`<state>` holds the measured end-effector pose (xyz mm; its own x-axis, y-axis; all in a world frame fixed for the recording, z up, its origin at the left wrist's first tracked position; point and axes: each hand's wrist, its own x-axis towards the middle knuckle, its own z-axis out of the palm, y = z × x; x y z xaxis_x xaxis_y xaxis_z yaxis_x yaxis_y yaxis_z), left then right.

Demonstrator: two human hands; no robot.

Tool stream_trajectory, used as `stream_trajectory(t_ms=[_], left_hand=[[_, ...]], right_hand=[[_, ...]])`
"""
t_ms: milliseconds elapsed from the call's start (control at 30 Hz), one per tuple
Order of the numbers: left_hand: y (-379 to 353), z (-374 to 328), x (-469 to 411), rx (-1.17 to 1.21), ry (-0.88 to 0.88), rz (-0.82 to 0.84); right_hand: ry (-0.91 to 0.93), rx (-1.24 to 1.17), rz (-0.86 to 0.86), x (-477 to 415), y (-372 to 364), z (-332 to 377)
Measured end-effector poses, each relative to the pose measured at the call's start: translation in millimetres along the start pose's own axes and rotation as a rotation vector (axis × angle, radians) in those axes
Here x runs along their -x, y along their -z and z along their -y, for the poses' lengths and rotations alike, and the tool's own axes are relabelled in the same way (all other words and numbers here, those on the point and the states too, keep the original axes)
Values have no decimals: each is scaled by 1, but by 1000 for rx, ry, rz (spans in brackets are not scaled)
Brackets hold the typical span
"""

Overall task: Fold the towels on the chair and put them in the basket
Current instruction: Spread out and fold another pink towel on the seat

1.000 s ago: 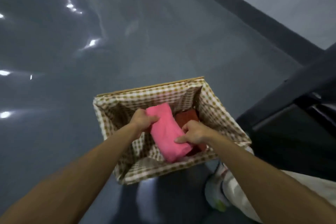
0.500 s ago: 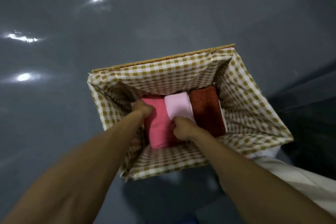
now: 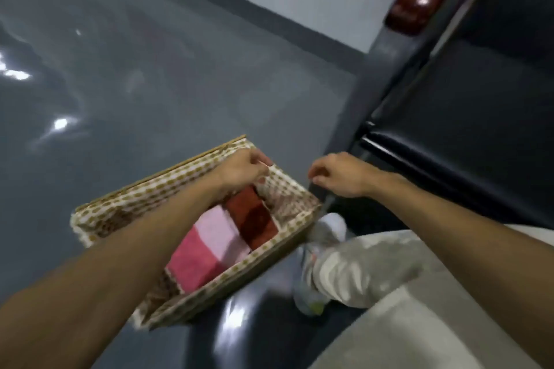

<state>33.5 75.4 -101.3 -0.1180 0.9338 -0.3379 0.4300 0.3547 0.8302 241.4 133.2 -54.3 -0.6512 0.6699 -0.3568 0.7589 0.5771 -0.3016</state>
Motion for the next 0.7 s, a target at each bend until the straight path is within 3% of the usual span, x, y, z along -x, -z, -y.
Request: stream_trajectory(t_ms=[167,333,700], left_hand=[[-66,-156,-6,-91,-375,130],[-163,-275,0,-244,-634,265],[-413,-397,28,-388,-865,605]], right_hand=[[-242,-32,-273,118,80,-82],[-486,-88,-472,242,109,-161],[-1053,-129,-903,441,67,-318]])
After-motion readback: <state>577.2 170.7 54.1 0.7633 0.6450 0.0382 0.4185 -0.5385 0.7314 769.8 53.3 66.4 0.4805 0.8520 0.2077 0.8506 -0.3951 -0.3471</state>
